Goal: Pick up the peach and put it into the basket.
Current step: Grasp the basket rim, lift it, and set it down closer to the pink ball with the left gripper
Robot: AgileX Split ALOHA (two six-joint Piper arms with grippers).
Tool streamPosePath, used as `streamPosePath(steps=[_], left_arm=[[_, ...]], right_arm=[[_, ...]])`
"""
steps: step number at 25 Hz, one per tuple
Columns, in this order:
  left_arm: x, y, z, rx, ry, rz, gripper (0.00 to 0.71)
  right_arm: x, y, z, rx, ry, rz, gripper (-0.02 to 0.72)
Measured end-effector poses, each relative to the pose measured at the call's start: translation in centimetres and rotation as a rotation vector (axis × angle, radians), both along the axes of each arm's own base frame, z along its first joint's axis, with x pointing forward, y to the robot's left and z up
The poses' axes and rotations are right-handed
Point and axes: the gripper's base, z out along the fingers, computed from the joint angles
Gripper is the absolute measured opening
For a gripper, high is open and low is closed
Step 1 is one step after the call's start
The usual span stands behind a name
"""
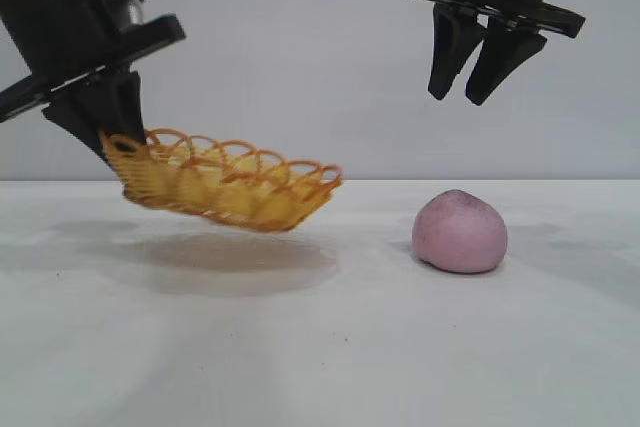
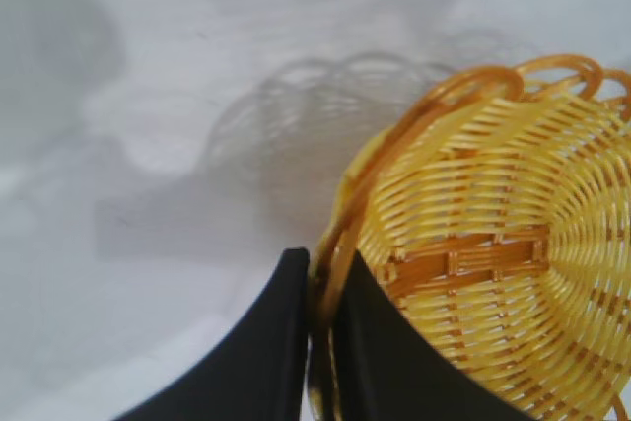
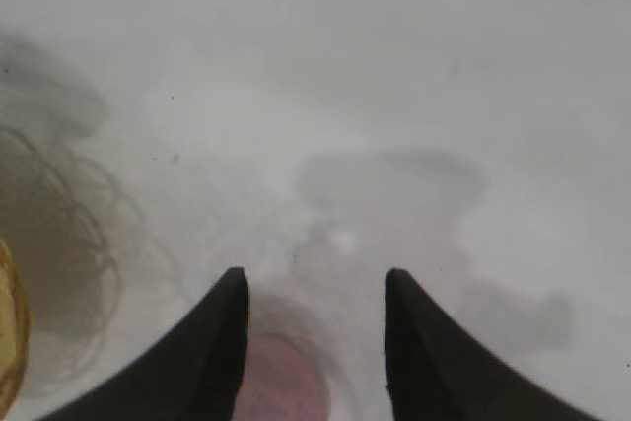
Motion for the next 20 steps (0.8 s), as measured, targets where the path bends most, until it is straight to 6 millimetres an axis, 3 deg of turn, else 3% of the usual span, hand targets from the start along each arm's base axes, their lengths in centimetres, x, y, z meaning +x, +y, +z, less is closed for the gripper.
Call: streamPosePath(steps=[6,13,14,16,20], left_arm=[[-3.8,-0.6,-3.0,-0.022,0.071,0.055,0.000],[-4.5,-0.4,-3.8,-0.029,0.074,0.079,0.000],[-4.6,-0.4,-3.9,-0.027,0.081,0.080,0.051],[-4.7,-0.4,-4.0,-0.025,0.085,0.080,0.051],[-4.8,-0.4,-4.0,-0.026,0.087,0.076,0.221]], right_arm=[[-0.2,0.0,-0.1,-0.002,0.016,0.011,0.255],[-0.2,0.1,0.0,0.005,0.019,0.011,0.255],[-0.2,0.1,0.0,0.004,0.019,0.013,0.255],[-0.2,0.1,0.0,0.007,0.019,0.012,0.255],[-0.2,0.1,0.0,0.006,0.019,0.014,0.255]])
